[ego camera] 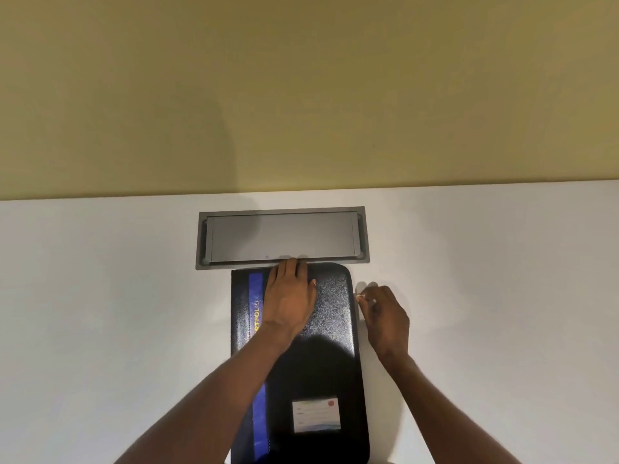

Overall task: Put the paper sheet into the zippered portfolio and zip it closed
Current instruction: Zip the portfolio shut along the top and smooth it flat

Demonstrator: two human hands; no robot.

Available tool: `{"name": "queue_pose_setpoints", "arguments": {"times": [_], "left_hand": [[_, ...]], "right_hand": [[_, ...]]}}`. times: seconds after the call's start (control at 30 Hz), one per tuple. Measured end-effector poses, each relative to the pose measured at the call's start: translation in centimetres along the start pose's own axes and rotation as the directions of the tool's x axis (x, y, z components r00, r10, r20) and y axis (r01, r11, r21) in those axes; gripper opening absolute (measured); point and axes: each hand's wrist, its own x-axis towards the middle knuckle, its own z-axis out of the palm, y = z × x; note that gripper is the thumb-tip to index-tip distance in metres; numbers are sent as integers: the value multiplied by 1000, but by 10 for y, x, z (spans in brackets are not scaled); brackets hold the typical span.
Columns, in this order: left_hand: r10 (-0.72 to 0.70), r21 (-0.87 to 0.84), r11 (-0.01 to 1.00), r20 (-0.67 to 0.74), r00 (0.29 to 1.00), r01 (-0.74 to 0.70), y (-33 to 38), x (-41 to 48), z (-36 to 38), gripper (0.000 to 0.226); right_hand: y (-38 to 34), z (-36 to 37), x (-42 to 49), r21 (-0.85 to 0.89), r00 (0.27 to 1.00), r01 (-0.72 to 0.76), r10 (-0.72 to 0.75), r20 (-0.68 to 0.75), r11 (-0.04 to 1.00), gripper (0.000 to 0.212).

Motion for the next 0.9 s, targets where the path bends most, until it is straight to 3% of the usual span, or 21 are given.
{"name": "queue_pose_setpoints", "arguments": {"times": [0.23,0.47,0.73,0.9], "left_hand": [[2,-61,998,-39,999,-4,1,1,1,50],[-44,-147,989,-87,995,31,5,-1,6,41],[-31,-224,974,-194,981,-13,9,2,10,37],[-4,-231,972,-187,982,-41,16,-2,7,40]], "right_hand": [[-10,-6,74,11,968,231,-231,102,973,8],[-27,-3,127,-78,829,489,-435,353,869,8],[-90,8,158,-142,692,626,-463,554,767,11],[-128,27,159,-108,607,679,-473,639,726,12]]}}
